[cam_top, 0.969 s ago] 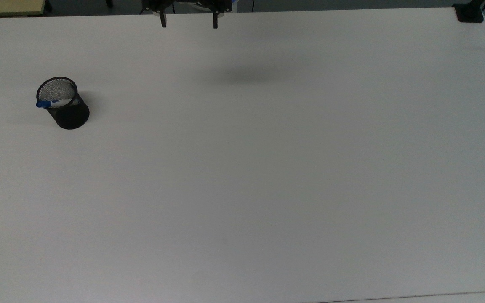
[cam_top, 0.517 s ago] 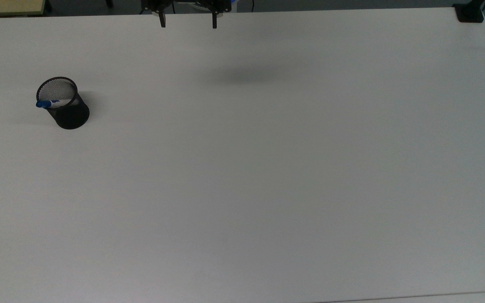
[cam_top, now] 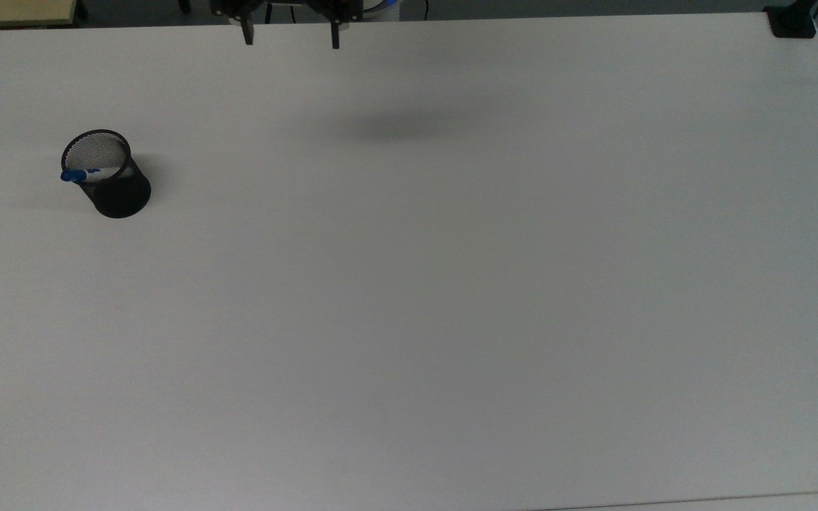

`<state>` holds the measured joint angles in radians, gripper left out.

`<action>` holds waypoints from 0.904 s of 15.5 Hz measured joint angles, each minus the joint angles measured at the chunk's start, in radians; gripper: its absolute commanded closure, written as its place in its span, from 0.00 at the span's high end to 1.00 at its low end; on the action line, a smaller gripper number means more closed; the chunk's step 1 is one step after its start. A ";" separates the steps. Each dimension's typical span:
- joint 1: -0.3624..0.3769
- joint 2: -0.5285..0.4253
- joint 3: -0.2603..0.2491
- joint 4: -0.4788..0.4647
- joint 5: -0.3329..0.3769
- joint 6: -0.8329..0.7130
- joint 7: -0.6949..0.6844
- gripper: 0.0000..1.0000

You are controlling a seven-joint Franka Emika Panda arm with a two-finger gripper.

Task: Remove the marker
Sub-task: 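Move the open gripper over the black mesh cup and lower it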

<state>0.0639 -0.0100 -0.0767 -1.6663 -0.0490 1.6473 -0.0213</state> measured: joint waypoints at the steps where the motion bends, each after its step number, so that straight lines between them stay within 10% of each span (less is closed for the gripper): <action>1: -0.018 0.004 -0.002 0.000 0.000 0.012 -0.006 1.00; 14: -0.315 0.208 -0.014 -0.004 -0.003 0.347 -0.226 1.00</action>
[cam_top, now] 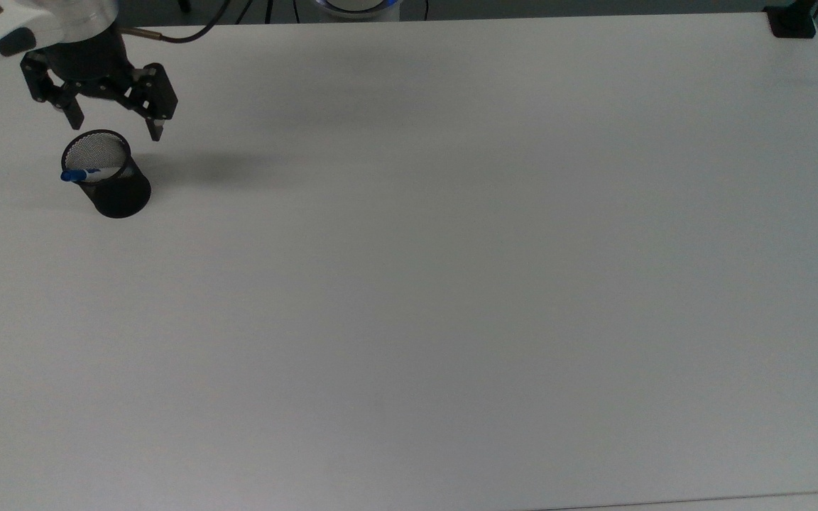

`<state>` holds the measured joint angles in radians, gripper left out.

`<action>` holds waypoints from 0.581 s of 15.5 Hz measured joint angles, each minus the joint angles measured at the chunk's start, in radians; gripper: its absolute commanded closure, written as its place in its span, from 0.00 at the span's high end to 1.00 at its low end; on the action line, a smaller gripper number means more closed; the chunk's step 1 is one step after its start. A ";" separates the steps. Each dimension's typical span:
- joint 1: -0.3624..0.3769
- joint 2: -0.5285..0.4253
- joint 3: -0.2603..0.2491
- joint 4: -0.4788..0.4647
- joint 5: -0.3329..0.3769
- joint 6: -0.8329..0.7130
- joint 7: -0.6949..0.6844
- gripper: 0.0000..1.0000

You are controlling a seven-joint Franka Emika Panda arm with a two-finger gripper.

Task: Remove the marker
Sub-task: 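Move the open gripper over the black mesh cup and lower it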

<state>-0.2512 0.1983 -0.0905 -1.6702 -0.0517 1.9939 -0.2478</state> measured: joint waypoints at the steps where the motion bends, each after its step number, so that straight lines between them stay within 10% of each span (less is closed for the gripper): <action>1: -0.014 0.016 0.000 0.000 -0.005 0.021 -0.004 1.00; 9: -0.089 0.121 0.000 -0.002 -0.032 0.157 -0.026 0.67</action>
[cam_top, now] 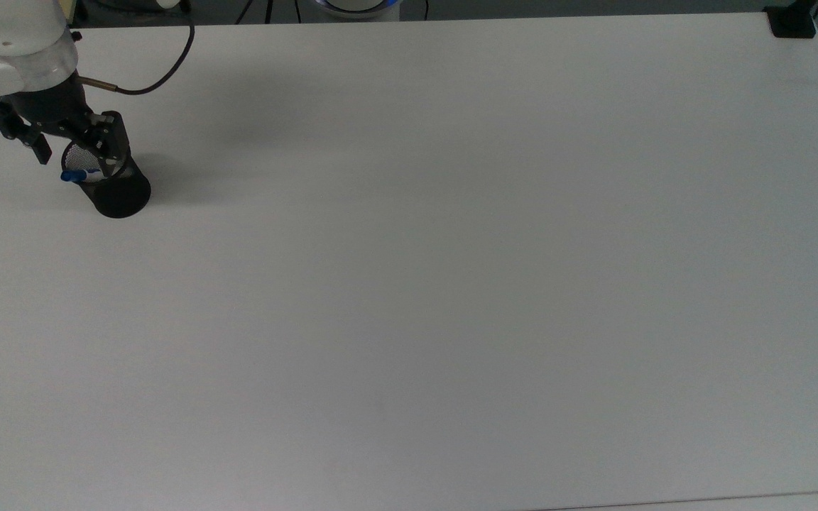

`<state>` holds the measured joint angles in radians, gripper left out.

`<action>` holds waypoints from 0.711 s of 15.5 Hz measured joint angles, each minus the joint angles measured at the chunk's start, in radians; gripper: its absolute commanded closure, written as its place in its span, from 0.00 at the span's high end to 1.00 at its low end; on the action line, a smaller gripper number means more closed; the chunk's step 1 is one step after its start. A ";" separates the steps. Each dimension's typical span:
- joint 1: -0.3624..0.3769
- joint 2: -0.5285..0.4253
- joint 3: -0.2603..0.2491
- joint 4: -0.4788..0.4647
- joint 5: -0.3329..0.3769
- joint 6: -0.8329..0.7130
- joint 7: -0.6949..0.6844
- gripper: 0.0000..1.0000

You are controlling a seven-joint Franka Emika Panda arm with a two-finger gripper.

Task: Remove the marker
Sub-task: 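Move the open gripper over the black mesh cup and lower it, then close the gripper on the blue-capped marker in the cup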

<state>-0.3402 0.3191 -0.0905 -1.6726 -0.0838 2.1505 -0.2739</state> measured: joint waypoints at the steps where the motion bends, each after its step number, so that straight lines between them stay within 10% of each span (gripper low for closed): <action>1: -0.002 0.007 0.000 -0.001 0.000 0.008 0.000 0.62; 11: -0.014 0.044 0.000 -0.010 0.000 0.073 -0.029 0.16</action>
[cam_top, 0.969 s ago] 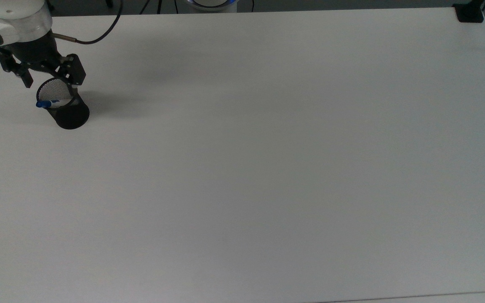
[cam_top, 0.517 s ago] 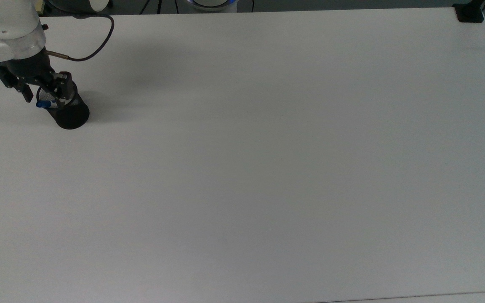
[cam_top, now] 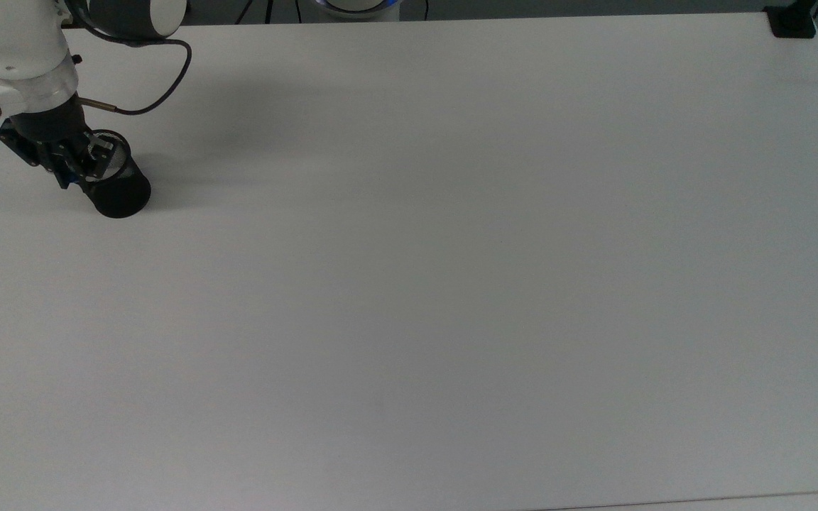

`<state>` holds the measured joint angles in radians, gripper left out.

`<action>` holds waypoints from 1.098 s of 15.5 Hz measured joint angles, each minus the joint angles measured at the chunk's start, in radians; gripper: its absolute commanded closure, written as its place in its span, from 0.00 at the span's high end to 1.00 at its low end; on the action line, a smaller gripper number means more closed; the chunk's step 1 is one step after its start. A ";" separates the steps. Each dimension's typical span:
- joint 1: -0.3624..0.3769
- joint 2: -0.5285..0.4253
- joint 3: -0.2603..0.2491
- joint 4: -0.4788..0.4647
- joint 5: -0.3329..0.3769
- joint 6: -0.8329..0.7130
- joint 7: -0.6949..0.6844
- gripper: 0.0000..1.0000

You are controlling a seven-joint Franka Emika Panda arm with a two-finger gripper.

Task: Remove the marker
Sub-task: 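Close the gripper on the blue-capped marker in the cup, then lift the marker straight up out of the mesh cup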

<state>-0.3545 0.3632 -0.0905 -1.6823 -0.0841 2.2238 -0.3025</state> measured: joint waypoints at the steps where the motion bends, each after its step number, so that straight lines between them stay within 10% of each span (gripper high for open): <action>1: -0.001 0.000 0.000 0.001 0.000 0.000 -0.005 0.14; 17: -0.004 -0.154 0.021 0.031 0.032 -0.028 -0.017 0.15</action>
<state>-0.3587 0.2094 -0.0699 -1.6514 -0.0520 2.1955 -0.3197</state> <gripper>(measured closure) 0.824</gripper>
